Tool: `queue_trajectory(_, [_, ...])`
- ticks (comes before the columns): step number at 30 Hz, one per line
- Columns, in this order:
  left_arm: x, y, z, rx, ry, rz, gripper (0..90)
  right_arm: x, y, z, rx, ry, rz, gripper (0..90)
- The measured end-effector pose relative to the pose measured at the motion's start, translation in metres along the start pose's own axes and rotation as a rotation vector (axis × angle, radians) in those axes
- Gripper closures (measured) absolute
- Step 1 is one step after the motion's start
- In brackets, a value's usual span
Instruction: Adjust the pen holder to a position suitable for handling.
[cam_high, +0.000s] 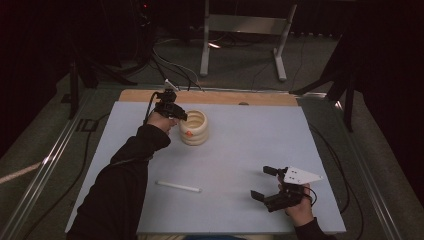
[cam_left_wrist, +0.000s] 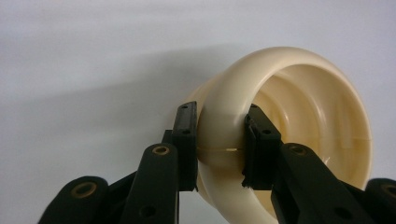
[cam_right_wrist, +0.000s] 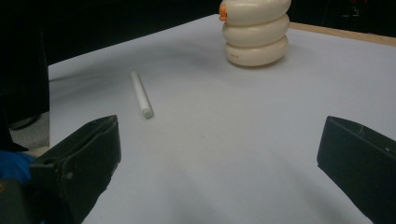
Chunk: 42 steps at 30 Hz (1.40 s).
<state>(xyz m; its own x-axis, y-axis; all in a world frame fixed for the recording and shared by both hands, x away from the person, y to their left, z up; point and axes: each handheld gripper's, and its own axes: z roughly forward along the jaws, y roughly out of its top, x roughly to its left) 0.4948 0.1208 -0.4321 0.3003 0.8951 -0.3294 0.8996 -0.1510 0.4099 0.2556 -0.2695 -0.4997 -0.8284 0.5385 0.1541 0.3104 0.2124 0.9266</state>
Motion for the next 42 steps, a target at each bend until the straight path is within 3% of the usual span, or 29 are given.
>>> queue_trajectory(8, [-0.022, -0.005, -0.007, 0.009, -0.044, 0.067, 71.2, 0.000, 0.000, 0.001, 0.003, -0.001, -0.003, 0.0])
queue_trajectory(23, [-0.077, -0.026, 0.004, 0.075, -0.112, 0.210, 71.2, 0.000, 0.000, 0.001, 0.006, -0.002, -0.002, 0.0])
queue_trajectory(34, [-0.111, -0.038, 0.015, 0.110, -0.142, 0.261, 71.1, 0.000, 0.000, 0.001, 0.007, 0.000, -0.002, 0.0])
queue_trajectory(42, [-0.120, -0.045, 0.023, 0.124, -0.150, 0.271, 71.0, 0.000, 0.000, 0.000, 0.005, -0.003, -0.003, 0.0])
